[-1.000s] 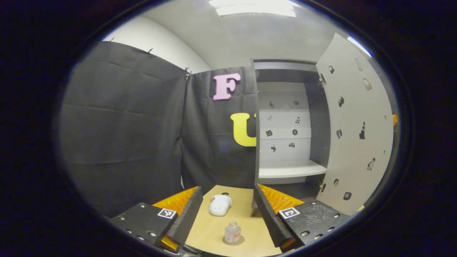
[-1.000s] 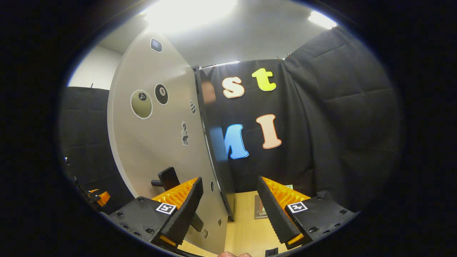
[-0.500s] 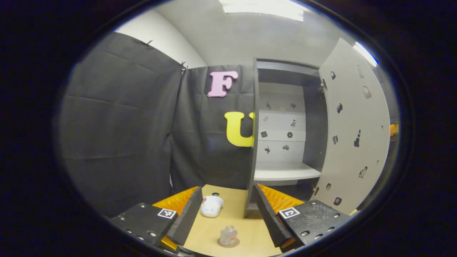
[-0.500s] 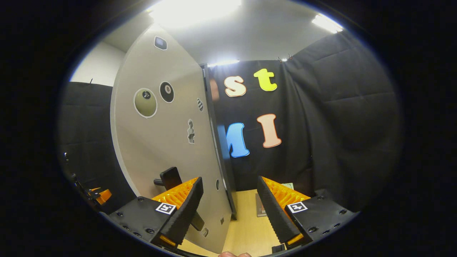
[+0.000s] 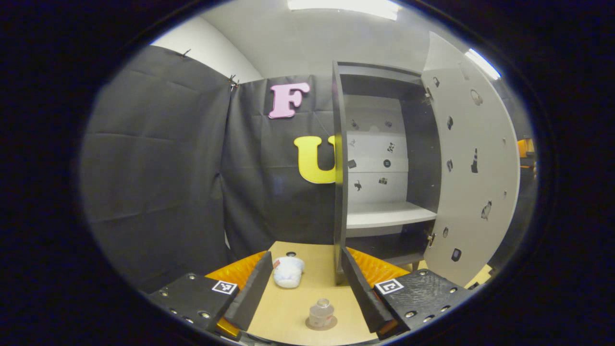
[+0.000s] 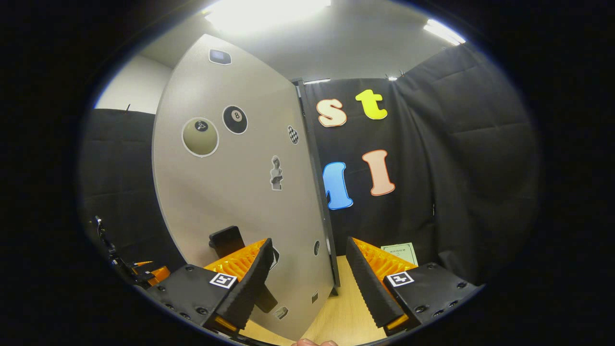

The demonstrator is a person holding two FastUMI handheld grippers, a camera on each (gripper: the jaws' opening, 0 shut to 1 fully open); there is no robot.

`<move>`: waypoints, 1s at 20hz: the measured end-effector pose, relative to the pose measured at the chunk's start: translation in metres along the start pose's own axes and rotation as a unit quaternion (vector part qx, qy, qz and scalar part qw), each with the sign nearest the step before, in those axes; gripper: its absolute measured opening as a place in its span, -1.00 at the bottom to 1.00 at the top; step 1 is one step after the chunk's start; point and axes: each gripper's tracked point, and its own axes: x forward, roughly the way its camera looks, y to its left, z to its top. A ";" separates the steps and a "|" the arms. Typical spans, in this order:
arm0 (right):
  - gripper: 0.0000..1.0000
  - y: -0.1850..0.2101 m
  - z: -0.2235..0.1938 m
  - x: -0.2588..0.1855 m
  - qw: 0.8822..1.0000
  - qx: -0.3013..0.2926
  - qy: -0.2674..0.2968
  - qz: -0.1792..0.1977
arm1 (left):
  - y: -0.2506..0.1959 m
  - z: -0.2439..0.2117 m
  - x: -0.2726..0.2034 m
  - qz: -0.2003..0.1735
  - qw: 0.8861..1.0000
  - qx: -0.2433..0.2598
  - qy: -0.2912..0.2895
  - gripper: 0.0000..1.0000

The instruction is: Open the cabinet door with the right hand, grasp the bottle in the cabinet with the left hand and place it on the coaster, then close the cabinet door with the right hand.

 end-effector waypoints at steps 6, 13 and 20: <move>0.95 0.040 -0.002 0.019 1.000 -0.001 0.003 0.002 | 0.034 -0.018 0.025 -0.001 1.000 -0.005 0.008 0.73; 0.95 0.099 -0.022 0.049 0.999 -0.017 0.020 0.029 | 0.065 -0.027 0.046 -0.002 1.000 -0.009 0.009 0.77; 0.95 0.171 -0.038 0.085 0.993 -0.013 0.031 0.116 | 0.078 -0.036 0.052 -0.007 1.000 -0.015 0.023 0.76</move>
